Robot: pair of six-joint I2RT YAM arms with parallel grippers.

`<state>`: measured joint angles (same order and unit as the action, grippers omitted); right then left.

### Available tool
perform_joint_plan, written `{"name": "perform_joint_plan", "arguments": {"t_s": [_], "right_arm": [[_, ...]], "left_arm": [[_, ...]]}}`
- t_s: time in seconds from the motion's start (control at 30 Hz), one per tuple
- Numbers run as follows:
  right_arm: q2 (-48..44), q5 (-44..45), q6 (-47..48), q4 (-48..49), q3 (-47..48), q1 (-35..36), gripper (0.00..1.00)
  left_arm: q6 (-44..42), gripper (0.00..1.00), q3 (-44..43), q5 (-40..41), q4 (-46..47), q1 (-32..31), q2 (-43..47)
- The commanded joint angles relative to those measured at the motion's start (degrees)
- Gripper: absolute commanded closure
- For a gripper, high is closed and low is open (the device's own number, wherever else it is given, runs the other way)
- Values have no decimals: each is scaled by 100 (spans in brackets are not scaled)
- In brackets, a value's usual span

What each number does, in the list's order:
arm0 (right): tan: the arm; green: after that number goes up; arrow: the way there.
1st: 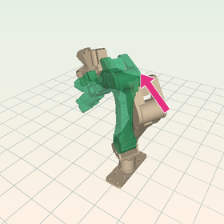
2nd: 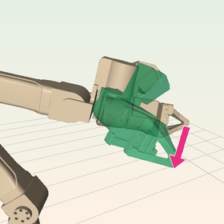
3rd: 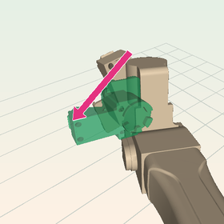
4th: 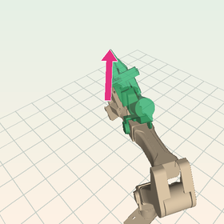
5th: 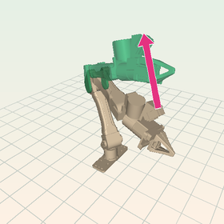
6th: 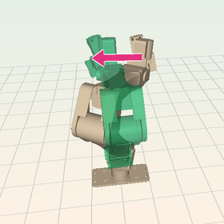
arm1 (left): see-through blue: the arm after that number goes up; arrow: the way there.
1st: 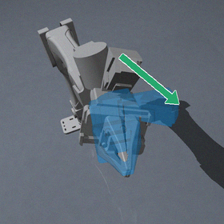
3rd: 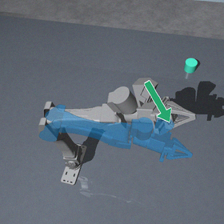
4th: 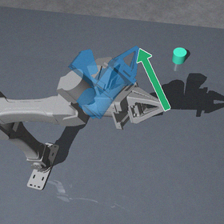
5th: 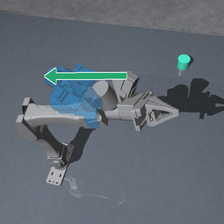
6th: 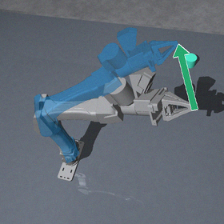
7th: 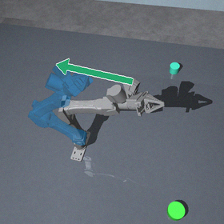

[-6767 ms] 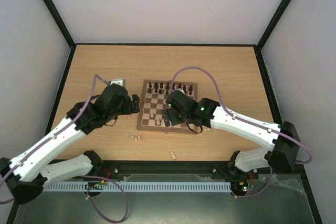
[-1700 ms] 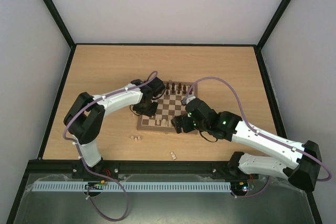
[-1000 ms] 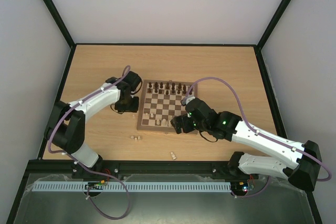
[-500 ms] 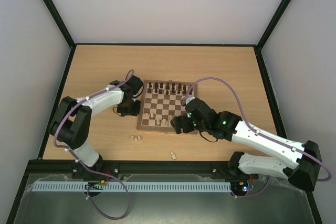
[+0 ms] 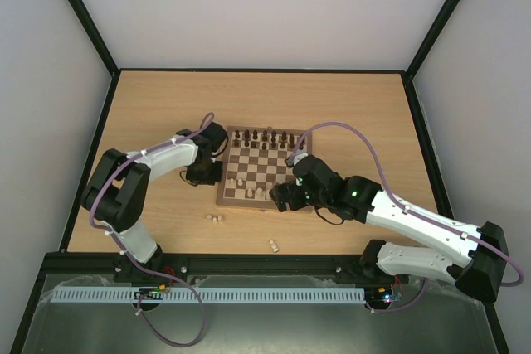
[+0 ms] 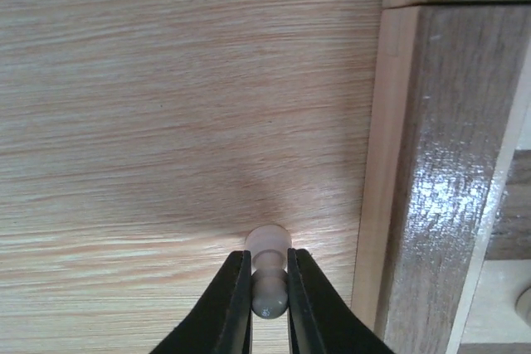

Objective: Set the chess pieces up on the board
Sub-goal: Pick up the chess piece at the center of the board, then place the chess piece on the chessboard.

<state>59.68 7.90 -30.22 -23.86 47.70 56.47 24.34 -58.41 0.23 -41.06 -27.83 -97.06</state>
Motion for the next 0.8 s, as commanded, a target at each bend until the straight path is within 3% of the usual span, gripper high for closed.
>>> {"name": "perform_joint_plan", "arguments": {"t_s": [0.0, 0.17, 0.47, 0.77], "right_arm": [[26, -42, 33, -65, -60, -24, 5], [24, 1, 26, -63, -69, -30, 5], [-177, 268, -32, -92, -66, -25, 5], [-448, 589, -91, -107, -70, -33, 4]], "left_arm": [[1, 95, -3, 56, -54, -18, -49], [-23, 98, -498, 313, -620, -158, 263], [-37, 93, -2409, 486, -1962, -994, 257], [62, 93, -2612, 282, -1945, -1900, -286]]}}
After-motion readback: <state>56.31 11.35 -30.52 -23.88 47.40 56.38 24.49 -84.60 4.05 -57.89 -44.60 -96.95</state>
